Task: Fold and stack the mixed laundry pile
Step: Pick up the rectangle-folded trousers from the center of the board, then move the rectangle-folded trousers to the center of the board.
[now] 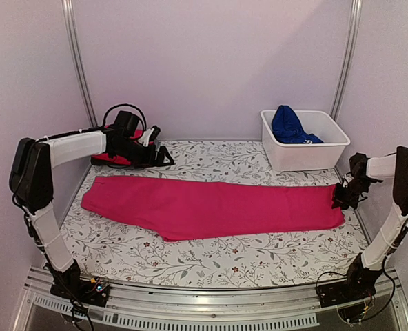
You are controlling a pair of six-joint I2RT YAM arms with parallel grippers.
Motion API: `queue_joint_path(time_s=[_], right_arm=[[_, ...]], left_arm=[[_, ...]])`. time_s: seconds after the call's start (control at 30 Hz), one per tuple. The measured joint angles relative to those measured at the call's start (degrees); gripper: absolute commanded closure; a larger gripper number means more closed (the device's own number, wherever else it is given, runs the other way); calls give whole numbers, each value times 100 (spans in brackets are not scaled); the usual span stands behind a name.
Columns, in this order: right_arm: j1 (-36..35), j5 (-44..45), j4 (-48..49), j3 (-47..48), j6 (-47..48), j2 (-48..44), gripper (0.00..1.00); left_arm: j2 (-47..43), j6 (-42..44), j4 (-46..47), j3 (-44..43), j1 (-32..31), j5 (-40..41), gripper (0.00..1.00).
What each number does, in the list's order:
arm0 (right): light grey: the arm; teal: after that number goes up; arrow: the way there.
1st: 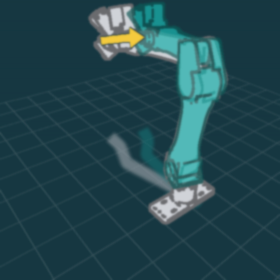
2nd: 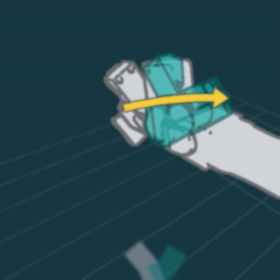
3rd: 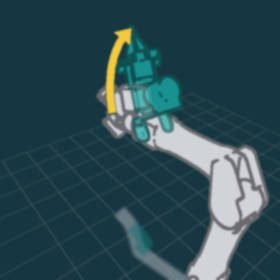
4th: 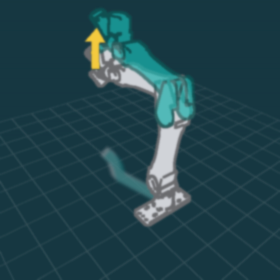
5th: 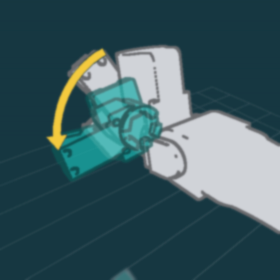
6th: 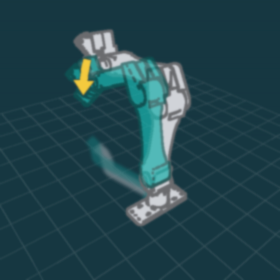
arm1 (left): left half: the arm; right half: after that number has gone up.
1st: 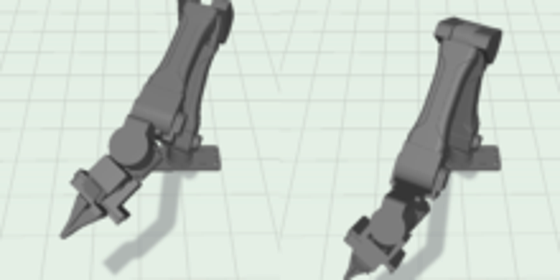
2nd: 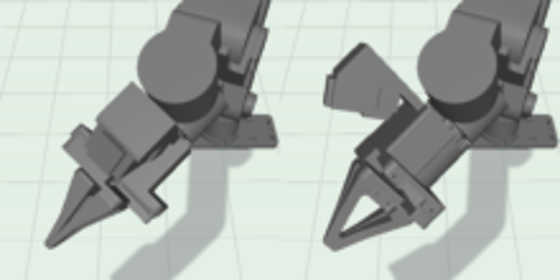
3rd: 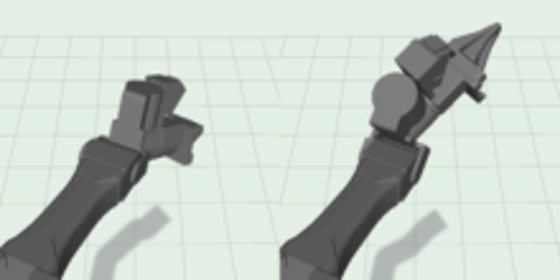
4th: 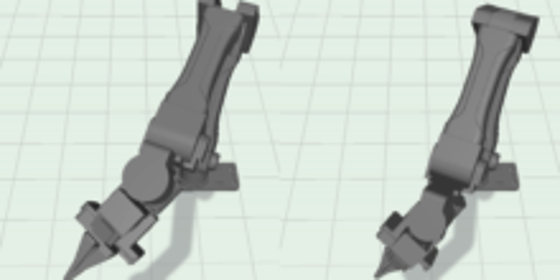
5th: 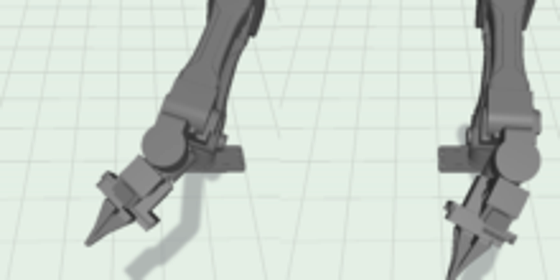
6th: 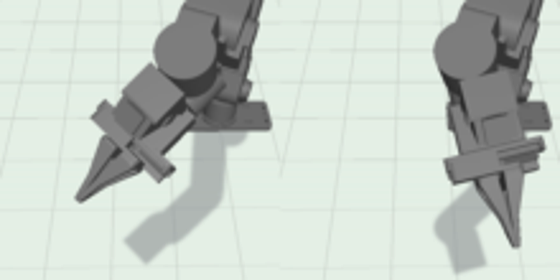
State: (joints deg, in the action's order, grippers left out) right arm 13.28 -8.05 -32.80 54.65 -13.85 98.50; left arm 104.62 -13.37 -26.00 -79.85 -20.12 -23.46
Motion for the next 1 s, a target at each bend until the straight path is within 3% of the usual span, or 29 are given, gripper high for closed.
queue_joint_path(time_s=[0.2,0.43,0.57,0.7,1.0], right_arm=[[131,-63,-208,79,-94,-74,100],[1574,-81,-979,774,-68,-997,100],[1659,-664,-1067,1196,-26,-1311,100],[866,-1401,-944,1292,-190,-1322,100],[-2465,-2653,472,1292,-1513,-721,100]], left_arm=[[83,50,-61,-103,4,85,1],[83,70,-142,-101,39,214,0],[83,70,-164,-101,52,229,0],[83,68,-181,-101,74,229,0],[72,-39,-151,33,170,229,0]])
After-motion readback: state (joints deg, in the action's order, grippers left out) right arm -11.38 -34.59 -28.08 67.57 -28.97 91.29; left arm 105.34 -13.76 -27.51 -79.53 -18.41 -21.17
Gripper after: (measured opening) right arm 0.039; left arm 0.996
